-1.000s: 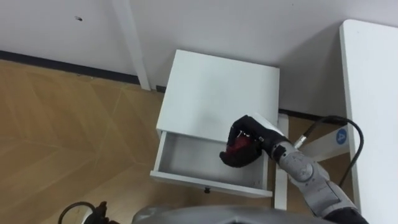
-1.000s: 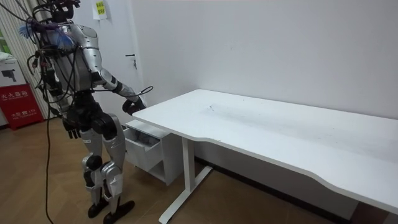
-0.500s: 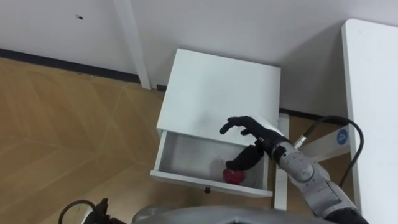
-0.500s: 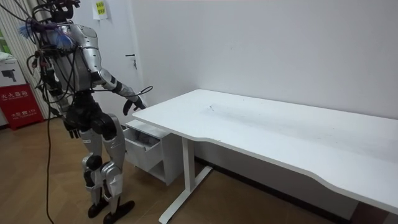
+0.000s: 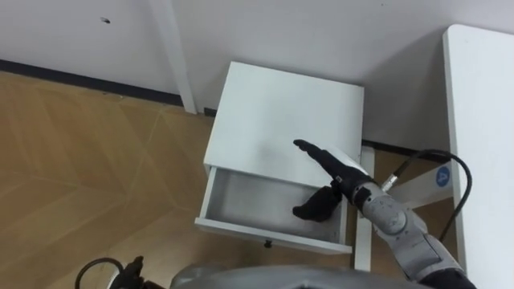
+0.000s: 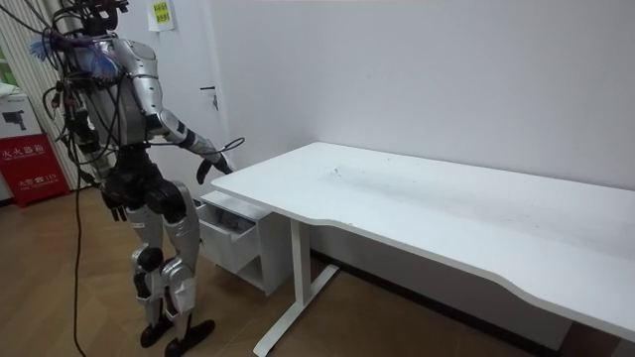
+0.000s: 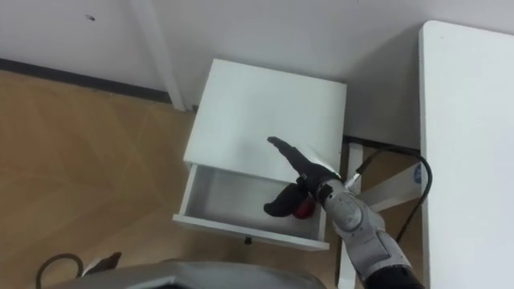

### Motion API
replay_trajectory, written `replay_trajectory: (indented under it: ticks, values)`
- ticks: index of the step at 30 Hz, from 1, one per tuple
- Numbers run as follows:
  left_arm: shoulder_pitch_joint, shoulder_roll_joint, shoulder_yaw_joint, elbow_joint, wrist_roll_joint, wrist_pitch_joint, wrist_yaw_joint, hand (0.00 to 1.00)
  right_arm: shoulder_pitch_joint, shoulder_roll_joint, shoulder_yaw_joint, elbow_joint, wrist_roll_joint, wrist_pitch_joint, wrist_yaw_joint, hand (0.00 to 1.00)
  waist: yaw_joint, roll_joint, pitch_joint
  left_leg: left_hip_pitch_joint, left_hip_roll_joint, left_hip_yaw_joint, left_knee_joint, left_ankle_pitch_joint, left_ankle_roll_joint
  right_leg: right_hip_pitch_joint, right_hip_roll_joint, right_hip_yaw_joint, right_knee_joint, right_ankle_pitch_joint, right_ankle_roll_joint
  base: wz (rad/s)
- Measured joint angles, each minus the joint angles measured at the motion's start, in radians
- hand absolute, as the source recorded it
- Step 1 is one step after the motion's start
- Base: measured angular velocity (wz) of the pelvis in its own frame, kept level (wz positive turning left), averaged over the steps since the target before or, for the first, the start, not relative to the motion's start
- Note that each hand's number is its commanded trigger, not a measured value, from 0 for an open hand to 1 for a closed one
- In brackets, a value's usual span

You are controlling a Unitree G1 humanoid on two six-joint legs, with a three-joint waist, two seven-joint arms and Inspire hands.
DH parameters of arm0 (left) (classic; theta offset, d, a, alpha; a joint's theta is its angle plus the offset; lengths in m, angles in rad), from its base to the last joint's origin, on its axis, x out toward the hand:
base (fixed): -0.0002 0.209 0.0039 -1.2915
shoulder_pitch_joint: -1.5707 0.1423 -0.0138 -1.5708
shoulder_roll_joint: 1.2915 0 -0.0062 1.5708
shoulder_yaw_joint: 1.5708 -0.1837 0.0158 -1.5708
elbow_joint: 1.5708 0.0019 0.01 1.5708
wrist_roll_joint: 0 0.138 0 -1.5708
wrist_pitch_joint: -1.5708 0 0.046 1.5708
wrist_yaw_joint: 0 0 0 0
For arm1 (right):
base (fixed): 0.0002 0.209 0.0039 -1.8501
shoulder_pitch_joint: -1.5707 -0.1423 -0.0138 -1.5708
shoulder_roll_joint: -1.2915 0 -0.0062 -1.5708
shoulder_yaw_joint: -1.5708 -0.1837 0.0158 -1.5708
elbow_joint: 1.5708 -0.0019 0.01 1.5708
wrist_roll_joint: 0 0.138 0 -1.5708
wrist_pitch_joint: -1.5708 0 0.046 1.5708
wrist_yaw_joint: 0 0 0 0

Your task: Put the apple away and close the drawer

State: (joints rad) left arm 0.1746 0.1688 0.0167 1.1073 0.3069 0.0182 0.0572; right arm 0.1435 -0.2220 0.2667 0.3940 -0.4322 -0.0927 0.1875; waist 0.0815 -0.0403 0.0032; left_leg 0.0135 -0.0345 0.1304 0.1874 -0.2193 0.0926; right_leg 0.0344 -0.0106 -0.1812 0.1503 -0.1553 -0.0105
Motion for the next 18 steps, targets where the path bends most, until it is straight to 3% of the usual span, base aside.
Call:
replay_trajectory:
  ticks: [3, 6, 9, 11, 13, 14, 15, 16, 17, 18]
  values:
    - [-0.003, 0.000, 0.001, 0.000, -0.001, -0.011, 0.004, 0.00, 0.006, 0.010, -0.038, 0.027, 0.005, -0.004, -0.004, 0.00, -0.006, 0.000, 0.0002, 0.004, 0.000, 0.001, 0.000, 0.000, 0.000, 0.003, 0.000, 0.002, 0.000, 0.000, 0.000, 0.00]
    - [0.007, -0.004, 0.019, 0.004, -0.007, -0.020, 0.032, 0.00, 0.013, 0.020, -0.089, 0.112, 0.071, -0.036, -0.061, 0.00, -0.018, 0.000, 0.0015, 0.021, 0.000, 0.004, -0.007, 0.000, 0.000, 0.016, 0.000, 0.007, -0.001, -0.001, 0.001, -0.03]
    - [0.020, -0.009, 0.038, 0.006, -0.013, -0.021, 0.058, 0.00, 0.015, 0.038, -0.172, 0.238, 0.100, -0.038, -0.118, 0.00, -0.026, 0.001, 0.0012, 0.027, 0.000, 0.011, -0.008, -0.001, 0.001, 0.017, 0.000, 0.012, 0.004, -0.001, 0.001, -0.06]
    - [0.017, -0.014, 0.046, 0.014, -0.020, -0.020, 0.065, 0.00, 0.017, 0.039, -0.234, 0.346, 0.124, -0.027, -0.157, 0.00, -0.050, 0.007, 0.0003, 0.018, 0.000, 0.011, 0.009, -0.005, 0.008, -0.010, -0.007, 0.001, 0.060, -0.010, 0.009, 0.02]
    - [0.010, -0.019, 0.050, 0.025, -0.041, -0.021, 0.064, 0.00, 0.030, 0.032, -0.284, 0.370, 0.132, -0.001, -0.186, 0.00, -0.059, 0.029, 0.0021, -0.003, 0.003, 0.026, 0.032, -0.016, 0.016, -0.102, -0.020, -0.001, 0.232, -0.026, 0.031, -0.21]
    - [0.002, -0.018, 0.064, 0.041, -0.042, -0.022, 0.064, 0.00, 0.037, 0.030, -0.322, 0.382, 0.136, 0.007, -0.207, 0.00, -0.068, 0.038, -0.0003, -0.008, 0.000, 0.034, 0.038, -0.021, 0.024, -0.211, -0.048, -0.020, 0.446, -0.021, 0.037, -0.23]
    - [0.002, -0.010, 0.073, 0.058, -0.043, -0.022, 0.066, 0.00, 0.046, 0.030, -0.358, 0.398, 0.136, 0.008, -0.230, 0.00, -0.089, 0.040, 0.0003, -0.010, -0.012, 0.041, 0.074, -0.032, 0.039, -0.330, -0.088, -0.009, 0.670, 0.050, 0.057, -0.15]
    - [0.001, -0.008, 0.076, 0.069, -0.043, -0.022, 0.067, 0.00, 0.046, 0.028, -0.364, 0.411, 0.127, 0.007, -0.245, 0.00, -0.101, 0.047, -0.0028, -0.010, -0.010, 0.044, 0.097, -0.043, 0.044, -0.389, -0.096, 0.009, 0.760, 0.116, 0.070, -0.28]
    - [-0.010, 0.000, 0.076, 0.091, -0.044, -0.024, 0.066, 0.00, 0.030, 0.029, -0.377, 0.419, 0.123, 0.006, -0.266, 0.00, -0.105, 0.076, 0.0017, -0.038, 0.006, 0.052, 0.149, -0.067, 0.059, -0.515, -0.087, 0.056, 0.955, 0.253, 0.102, -0.37]
    - [-0.020, 0.006, 0.075, 0.103, -0.044, -0.023, 0.067, 0.00, 0.024, 0.029, -0.379, 0.419, 0.123, 0.000, -0.272, 0.00, -0.106, 0.080, 0.0036, -0.052, 0.009, 0.053, 0.178, -0.079, 0.063, -0.589, -0.081, 0.078, 1.115, 0.237, 0.093, -0.36]
